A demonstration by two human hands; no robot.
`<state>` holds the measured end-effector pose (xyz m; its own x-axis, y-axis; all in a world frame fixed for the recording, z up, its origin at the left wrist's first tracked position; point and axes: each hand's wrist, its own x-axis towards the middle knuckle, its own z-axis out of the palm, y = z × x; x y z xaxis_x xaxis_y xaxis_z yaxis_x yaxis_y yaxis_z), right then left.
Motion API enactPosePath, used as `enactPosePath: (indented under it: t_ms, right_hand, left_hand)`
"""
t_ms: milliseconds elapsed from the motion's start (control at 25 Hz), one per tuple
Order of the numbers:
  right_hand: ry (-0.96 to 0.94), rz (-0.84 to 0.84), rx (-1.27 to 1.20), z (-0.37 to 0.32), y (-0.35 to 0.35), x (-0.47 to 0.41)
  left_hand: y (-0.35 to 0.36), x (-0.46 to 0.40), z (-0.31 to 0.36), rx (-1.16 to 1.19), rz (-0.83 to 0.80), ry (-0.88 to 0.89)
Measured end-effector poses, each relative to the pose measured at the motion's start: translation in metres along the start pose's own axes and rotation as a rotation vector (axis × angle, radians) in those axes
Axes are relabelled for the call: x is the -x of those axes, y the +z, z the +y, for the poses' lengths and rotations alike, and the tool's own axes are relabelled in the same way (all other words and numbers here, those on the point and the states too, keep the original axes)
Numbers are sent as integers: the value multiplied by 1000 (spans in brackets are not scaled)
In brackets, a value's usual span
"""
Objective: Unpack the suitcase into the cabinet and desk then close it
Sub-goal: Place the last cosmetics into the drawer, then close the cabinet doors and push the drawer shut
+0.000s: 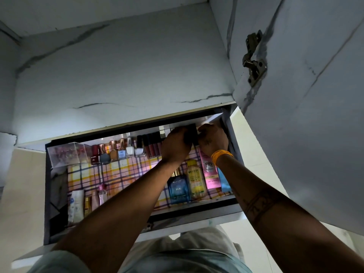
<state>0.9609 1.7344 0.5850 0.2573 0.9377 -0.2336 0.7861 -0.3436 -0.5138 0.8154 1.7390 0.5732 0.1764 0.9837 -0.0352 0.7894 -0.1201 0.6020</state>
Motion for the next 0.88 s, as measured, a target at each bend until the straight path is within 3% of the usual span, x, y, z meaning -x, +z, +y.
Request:
enactPosePath:
  t_ms: [120,360,560,880]
  right_hand:
    - [9,66,-134,-3,-7,4]
    - [26,153,-568,-52,-39,29]
    - [-118,103,-926,-128,-79,76]
    - [-328,132,-1066,-258,-107,210]
  left_hand:
    - [-13,5,3,127,12,-124]
    - [-72,19,26,537,228,-333]
    - [-161,48,43,818,317,-177]
    - [-322,167,24,923,549,-25]
